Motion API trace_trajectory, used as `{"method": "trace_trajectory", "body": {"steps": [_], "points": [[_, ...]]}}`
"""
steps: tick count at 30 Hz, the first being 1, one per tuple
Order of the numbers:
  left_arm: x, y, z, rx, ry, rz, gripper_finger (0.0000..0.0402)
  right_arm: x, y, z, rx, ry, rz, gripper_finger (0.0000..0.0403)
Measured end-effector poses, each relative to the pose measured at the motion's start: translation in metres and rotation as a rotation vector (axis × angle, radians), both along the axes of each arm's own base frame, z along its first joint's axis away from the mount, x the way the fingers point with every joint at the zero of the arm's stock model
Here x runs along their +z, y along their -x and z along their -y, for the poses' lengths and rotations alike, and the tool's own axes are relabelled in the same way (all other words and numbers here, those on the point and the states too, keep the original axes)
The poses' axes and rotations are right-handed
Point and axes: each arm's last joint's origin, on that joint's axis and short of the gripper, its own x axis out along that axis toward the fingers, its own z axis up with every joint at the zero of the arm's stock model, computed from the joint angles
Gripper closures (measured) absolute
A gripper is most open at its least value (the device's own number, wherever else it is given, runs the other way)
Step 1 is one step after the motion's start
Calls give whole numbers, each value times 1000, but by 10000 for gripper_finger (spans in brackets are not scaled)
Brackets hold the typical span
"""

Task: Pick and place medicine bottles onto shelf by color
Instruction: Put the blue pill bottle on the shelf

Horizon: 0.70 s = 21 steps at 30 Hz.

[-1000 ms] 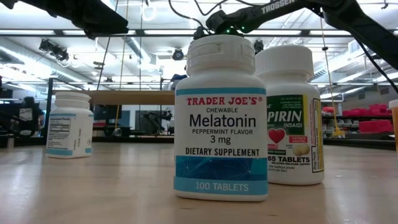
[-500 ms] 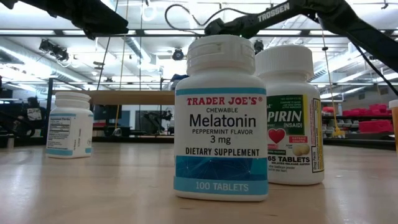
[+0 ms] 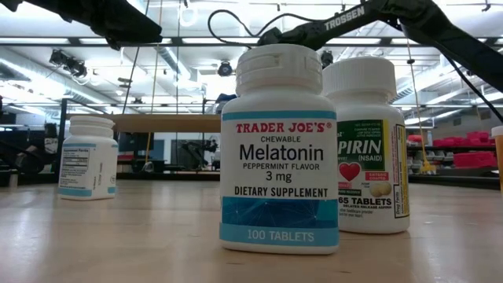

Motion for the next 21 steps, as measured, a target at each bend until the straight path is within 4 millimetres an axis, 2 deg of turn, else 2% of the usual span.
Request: {"method": "trace_trajectory", "body": {"steps": [17, 21], "points": [[0, 0, 0, 1, 3, 1, 225, -6, -2, -13, 14, -60, -71, 177], [0, 0, 0, 1, 3, -2, 224, 4, 2, -15, 1, -75, -100, 177]]}}
